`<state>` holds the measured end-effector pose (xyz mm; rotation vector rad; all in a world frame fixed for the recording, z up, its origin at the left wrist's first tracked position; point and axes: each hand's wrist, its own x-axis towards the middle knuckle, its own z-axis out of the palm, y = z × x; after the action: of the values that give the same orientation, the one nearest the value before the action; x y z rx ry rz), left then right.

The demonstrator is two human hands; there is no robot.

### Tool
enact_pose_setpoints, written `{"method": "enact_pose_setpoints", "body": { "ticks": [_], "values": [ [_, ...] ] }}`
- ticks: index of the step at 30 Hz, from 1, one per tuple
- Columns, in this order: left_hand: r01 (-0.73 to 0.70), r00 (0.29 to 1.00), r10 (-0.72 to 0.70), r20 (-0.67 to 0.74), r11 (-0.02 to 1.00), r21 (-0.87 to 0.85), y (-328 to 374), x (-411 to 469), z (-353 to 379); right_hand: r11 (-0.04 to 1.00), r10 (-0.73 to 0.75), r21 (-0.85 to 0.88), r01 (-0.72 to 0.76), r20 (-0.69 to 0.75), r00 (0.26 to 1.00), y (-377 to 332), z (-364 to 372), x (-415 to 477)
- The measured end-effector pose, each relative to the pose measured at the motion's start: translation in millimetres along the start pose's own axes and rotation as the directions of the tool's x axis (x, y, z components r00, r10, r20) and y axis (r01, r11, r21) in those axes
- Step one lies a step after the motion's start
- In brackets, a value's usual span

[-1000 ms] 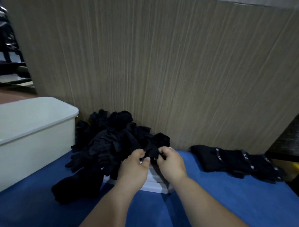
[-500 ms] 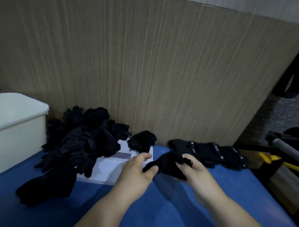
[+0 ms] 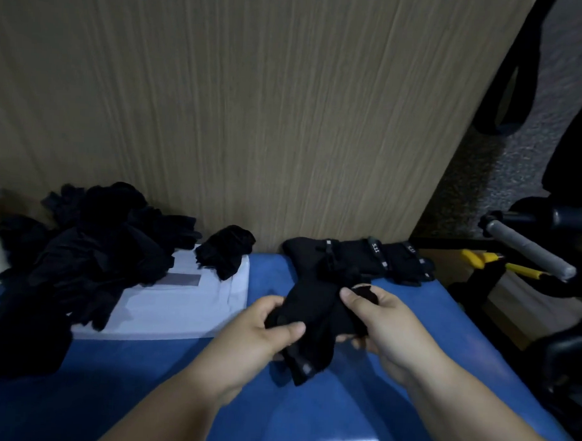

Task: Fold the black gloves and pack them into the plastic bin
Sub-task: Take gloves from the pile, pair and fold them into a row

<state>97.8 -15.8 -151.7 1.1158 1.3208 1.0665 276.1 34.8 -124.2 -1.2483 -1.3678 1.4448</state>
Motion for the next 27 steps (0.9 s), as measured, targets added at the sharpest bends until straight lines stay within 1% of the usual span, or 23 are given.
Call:
{"method": "enact_pose_setpoints", "body": {
  "ticks": [3, 5, 6, 7, 8, 9, 10, 11, 12, 13, 14, 15, 16, 18, 20, 22, 23, 24, 26, 27],
  "values": [
    [0.037, 0.998, -0.04, -0.044, 0.996, -0.081, -0.8, 5.0, -1.8, 0.998, 0.01, -0.069, -0.012, -0.032, 0.999, 2.8, -9.5, 5.0],
    [0.046, 0.997, -0.055, -0.058, 0.988, -0.144, -0.9, 7.2, -1.2, 0.989, -0.046, -0.145, 0.032, -0.096, 0.994, 5.9, -13.2, 8.2],
    [0.047, 0.996, -0.059, -0.07, 0.985, -0.168, -1.5, 8.4, -0.6, 0.967, -0.106, -0.246, 0.068, -0.144, 0.984, 8.3, -15.1, 10.3],
    [0.039, 0.995, -0.055, -0.085, 0.984, -0.176, -1.7, 9.2, 0.1, 0.912, -0.188, -0.398, 0.102, -0.183, 0.965, 11.4, -18.0, 12.6],
    [0.024, 0.994, -0.041, -0.101, 0.986, -0.165, -1.5, 9.4, 1.4, 0.832, -0.266, -0.543, 0.118, -0.202, 0.943, 13.0, -19.8, 13.5],
    [0.004, 0.993, -0.019, -0.113, 0.991, -0.135, -0.8, 9.4, 2.8, 0.781, -0.326, -0.607, 0.144, -0.2, 0.924, 12.2, -19.8, 13.3],
    [-0.016, 0.992, 0.005, -0.125, 0.996, -0.093, -1.0, 9.9, 4.3, 0.782, -0.342, -0.599, 0.171, -0.184, 0.922, 10.7, -18.7, 13.2],
    [-0.036, 0.992, 0.029, -0.126, 0.998, -0.049, -0.8, 9.8, 6.4, 0.827, -0.315, -0.528, 0.192, -0.154, 0.937, 8.5, -16.1, 11.7],
    [-0.051, 0.992, 0.049, -0.117, 0.999, -0.016, -0.2, 9.0, 9.1, 0.886, -0.244, -0.431, 0.173, -0.114, 0.963, 5.6, -12.4, 9.6],
    [-0.065, 0.993, 0.064, -0.094, 0.998, -0.003, -0.3, 8.1, 11.3, 0.94, -0.137, -0.324, 0.111, -0.059, 0.989, 1.7, -7.5, 6.2],
    [-0.077, 0.995, 0.076, -0.057, 0.997, -0.005, -1.2, 7.8, 13.6, 0.973, -0.019, -0.229, 0.02, 0.005, 1.0, -1.0, -3.2, 3.0],
    [-0.083, 0.997, 0.083, -0.001, 0.996, -0.018, -2.8, 7.7, 15.2, 0.986, 0.081, -0.149, -0.07, 0.071, 0.994, -2.0, 0.4, 0.5],
    [-0.086, 0.994, 0.088, 0.071, 0.996, -0.029, -4.3, 7.3, 16.9, 0.987, 0.148, -0.084, -0.138, 0.126, 0.981, -1.8, 3.2, -0.8],
    [-0.09, 0.974, 0.09, 0.207, 0.996, -0.008, -7.1, 5.9, 20.1, 0.981, 0.192, 0.002, -0.195, 0.162, 0.968, -0.2, 3.8, -0.6],
    [-0.092, 0.958, 0.084, 0.276, 0.996, 0.016, -8.9, 4.9, 22.0, 0.982, 0.188, 0.009, -0.19, 0.107, 0.976, 3.1, 2.2, 1.4],
    [-0.078, 0.951, 0.076, 0.299, 0.997, -0.004, -8.1, 4.7, 21.8, 0.985, 0.172, 0.004, -0.172, 0.029, 0.985, 6.8, 1.3, 4.6],
    [-0.08, 0.957, 0.078, 0.28, 0.997, -0.003, -7.2, 5.1, 21.3, 0.987, 0.162, 0.024, -0.161, -0.005, 0.987, 7.5, 0.9, 6.3],
    [-0.081, 0.97, 0.081, 0.23, 0.997, -0.007, -5.6, 5.6, 20.8, 0.987, 0.15, 0.061, -0.148, -0.028, 0.988, 7.8, 0.6, 7.7],
    [-0.054, 0.998, 0.056, 0.038, 0.997, -0.053, -2.5, 5.9, 19.1, 0.976, 0.132, 0.18, -0.125, -0.025, 0.991, 6.2, -0.2, 8.6],
    [-0.027, 0.998, 0.023, -0.06, 0.997, -0.076, -1.6, 6.2, 17.7, 0.961, 0.12, 0.252, -0.115, -0.004, 0.993, 4.7, -0.8, 8.7]
  ]
}}
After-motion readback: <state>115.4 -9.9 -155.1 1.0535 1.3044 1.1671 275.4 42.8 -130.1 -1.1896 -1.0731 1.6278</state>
